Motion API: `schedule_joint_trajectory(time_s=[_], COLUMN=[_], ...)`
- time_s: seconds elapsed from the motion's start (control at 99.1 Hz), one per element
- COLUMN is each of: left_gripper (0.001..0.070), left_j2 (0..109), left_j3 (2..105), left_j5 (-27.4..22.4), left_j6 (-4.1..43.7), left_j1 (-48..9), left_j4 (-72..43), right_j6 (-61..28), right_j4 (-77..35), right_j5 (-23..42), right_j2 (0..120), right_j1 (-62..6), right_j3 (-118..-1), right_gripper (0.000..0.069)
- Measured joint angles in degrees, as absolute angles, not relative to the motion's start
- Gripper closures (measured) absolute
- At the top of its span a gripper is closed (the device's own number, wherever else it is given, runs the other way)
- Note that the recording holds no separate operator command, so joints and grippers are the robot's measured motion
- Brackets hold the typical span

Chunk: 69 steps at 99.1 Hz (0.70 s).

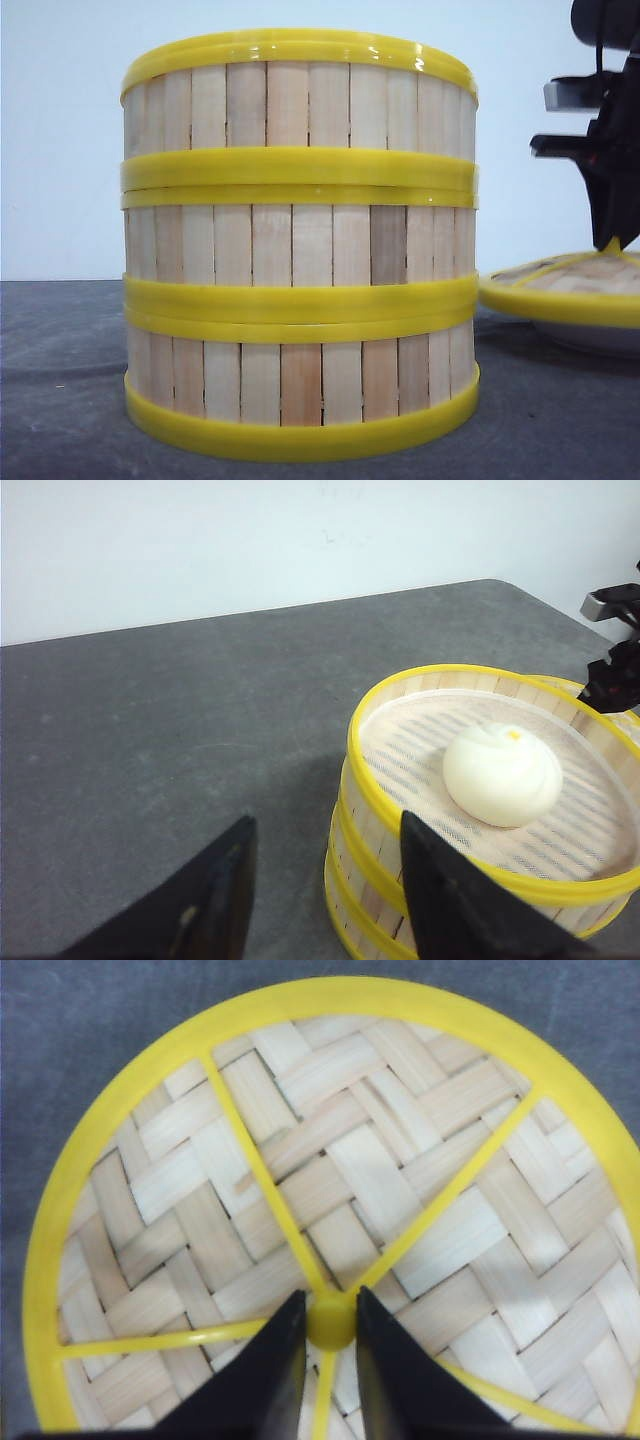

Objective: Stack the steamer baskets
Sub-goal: 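Lift the lid off the plate with the right gripper and place it atop the stack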

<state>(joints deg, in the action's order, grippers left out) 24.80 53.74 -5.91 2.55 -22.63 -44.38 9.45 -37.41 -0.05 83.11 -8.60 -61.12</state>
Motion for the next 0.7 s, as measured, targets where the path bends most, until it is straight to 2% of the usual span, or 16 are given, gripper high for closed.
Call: schedule_joint_trajectory(time_s=[0.252, 0.414, 0.696], left_gripper=[0.0452, 0.0452, 0.0452], left_j2=[24.8, 24.8, 24.8], left_j3=[53.7, 53.7, 53.7], left_j5=[-5.9, -5.9, -5.9], left_j6=[2.5, 2.5, 2.5], left_j1=[-22.6, -22.6, -22.6], left_j4=[-44.4, -44.4, -44.4], right_j6=[8.3, 7.3, 5.9], right_j4=[-45.7, -53.4, -61.2], right_j5=[-0.4, -3.9, -9.7], right_j2=[76.9, 75.8, 75.6], right_j1=[-8.6, -9.2, -15.6], right_j3=[-72.0, -82.0, -100.0], right_gripper=[0.0635, 0.0635, 0.0635])
